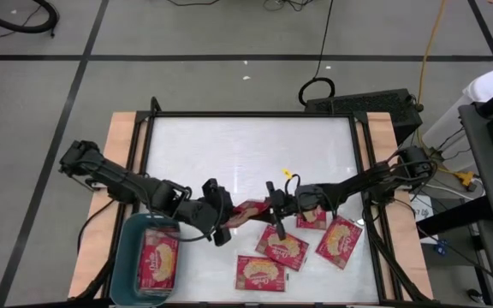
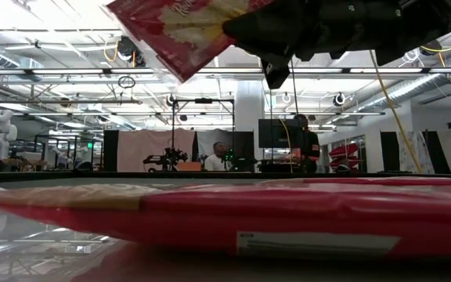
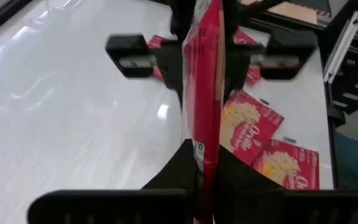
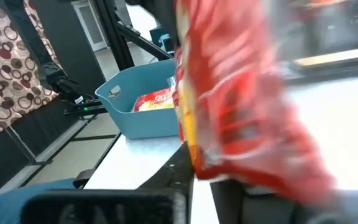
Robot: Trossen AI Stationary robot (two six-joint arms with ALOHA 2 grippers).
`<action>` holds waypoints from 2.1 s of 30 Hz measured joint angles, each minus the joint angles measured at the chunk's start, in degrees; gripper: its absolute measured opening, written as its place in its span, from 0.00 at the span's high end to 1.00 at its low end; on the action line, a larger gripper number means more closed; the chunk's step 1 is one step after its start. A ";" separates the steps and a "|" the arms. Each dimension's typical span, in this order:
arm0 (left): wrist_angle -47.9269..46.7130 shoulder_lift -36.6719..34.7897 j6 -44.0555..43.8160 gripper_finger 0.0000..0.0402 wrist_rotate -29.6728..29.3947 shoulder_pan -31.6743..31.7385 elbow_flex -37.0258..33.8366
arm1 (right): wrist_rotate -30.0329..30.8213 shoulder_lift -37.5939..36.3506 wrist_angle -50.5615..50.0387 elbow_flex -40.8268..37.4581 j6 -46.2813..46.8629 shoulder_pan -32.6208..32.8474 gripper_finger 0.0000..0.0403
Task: Sort popcorn bags into baskets
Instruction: Put the red popcorn bag into the blue bin
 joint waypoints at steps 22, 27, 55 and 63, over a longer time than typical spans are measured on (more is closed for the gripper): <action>-29.62 -6.24 -54.26 0.91 -10.00 -27.55 0.00 | 0.50 -3.88 -13.96 0.00 -3.77 0.48 0.64; -39.32 -6.24 -70.62 0.96 -10.51 -34.06 0.00 | 0.50 -3.88 -14.00 0.00 -4.62 0.47 0.64; -48.21 -3.27 -99.60 0.89 -2.03 -46.13 -5.76 | 3.80 -3.84 -13.46 -0.02 2.00 2.59 0.64; -47.74 -3.27 -98.89 0.89 -1.99 -46.22 -5.84 | 4.84 -3.84 -10.64 -0.02 4.90 7.08 0.64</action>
